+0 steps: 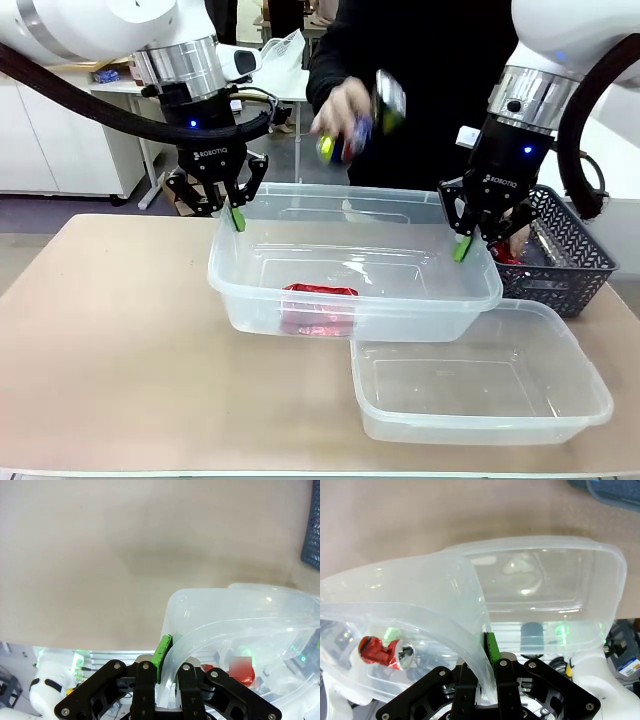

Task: Sort the waste into each basket.
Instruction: Offer the picked Organizing box to the human.

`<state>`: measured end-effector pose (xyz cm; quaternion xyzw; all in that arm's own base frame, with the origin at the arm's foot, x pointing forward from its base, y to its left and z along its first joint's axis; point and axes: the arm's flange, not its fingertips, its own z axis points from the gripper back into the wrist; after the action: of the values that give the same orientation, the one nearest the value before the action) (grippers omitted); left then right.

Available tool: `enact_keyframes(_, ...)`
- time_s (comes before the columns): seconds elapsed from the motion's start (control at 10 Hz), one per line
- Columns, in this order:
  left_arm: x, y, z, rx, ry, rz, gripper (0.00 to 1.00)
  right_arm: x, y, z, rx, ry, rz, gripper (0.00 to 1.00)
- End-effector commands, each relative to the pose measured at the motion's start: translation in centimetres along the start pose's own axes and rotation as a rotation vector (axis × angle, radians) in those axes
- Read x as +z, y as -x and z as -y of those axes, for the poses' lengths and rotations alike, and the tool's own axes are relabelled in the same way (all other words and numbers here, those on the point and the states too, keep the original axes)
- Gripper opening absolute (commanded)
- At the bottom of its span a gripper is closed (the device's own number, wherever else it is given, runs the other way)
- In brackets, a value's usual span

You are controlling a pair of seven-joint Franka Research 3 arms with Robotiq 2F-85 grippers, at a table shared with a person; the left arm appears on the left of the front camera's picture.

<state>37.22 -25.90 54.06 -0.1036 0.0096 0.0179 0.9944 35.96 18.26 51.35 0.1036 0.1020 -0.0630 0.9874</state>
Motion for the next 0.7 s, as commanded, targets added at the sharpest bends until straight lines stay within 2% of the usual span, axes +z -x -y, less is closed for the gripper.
enact_keyframes(0.0,0.83,-0.24,-0.08,0.009,0.02,0.001,0.06,0.07,0.09,0.16,-0.003,-0.007,0.004,0.05)
enact_keyframes(0.6,0.83,-0.24,-0.08,0.009,0.02,0.001,0.06,0.07,0.09,0.16,-0.003,-0.007,0.004,0.05)
